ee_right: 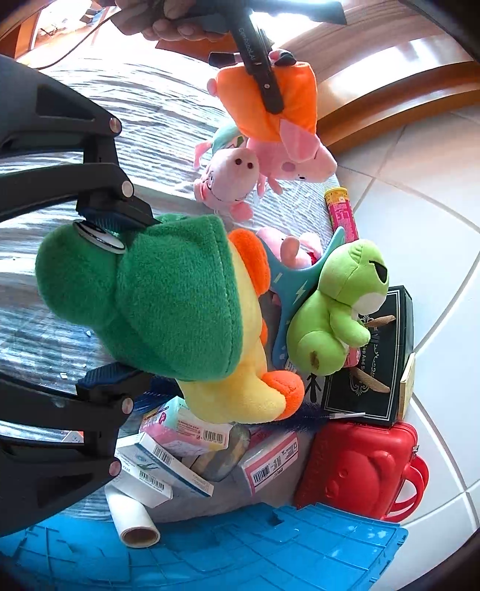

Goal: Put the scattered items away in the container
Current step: 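Carry the flamingo and duck in both grippers over the blue crate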

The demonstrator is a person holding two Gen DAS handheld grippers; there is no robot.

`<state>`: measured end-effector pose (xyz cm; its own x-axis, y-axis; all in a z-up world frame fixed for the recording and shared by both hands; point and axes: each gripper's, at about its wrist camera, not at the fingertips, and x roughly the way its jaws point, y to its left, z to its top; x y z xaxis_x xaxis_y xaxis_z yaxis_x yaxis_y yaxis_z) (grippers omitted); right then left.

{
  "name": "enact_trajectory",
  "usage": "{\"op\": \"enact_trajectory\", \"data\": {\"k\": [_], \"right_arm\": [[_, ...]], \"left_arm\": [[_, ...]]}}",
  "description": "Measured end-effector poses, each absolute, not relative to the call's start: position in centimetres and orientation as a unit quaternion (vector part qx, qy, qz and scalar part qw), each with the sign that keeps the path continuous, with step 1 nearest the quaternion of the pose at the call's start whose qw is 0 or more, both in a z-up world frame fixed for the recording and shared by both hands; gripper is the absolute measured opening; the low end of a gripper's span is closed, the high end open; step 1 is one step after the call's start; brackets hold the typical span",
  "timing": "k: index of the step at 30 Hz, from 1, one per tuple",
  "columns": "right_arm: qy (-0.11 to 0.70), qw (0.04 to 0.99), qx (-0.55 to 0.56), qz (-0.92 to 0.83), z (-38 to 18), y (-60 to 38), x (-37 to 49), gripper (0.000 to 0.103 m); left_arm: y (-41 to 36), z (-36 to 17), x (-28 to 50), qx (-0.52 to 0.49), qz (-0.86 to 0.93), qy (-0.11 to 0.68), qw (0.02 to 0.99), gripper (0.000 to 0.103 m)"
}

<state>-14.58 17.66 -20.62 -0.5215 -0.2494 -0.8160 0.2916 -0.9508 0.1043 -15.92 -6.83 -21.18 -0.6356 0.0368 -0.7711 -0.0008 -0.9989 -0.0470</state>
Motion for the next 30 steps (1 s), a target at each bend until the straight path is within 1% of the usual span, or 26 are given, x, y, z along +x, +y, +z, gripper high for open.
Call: {"op": "enact_trajectory", "data": {"k": [7, 14, 17, 30], "right_arm": [[0.028, 0.179, 0.441, -0.879, -17.0, 18.5, -11.3, 0.058], [0.038, 0.199, 0.419, -0.885, -13.9, 19.2, -8.8, 0.058], [0.059, 0.203, 0.407, -0.889, -13.0, 19.3, -7.8, 0.058], [0.055, 0.226, 0.379, -0.896, -9.7, 20.9, -5.9, 0.058]], "left_arm": [[-6.9, -18.8, -10.6, -0.413, 0.910, -0.026, -0.002, 0.061], [-5.5, -16.1, -7.2, -0.397, 0.917, -0.029, -0.003, 0.061], [-4.7, -14.8, -6.1, -0.386, 0.922, -0.028, -0.002, 0.061], [-0.2, -9.3, -4.2, -0.360, 0.933, -0.021, -0.012, 0.061]]}}
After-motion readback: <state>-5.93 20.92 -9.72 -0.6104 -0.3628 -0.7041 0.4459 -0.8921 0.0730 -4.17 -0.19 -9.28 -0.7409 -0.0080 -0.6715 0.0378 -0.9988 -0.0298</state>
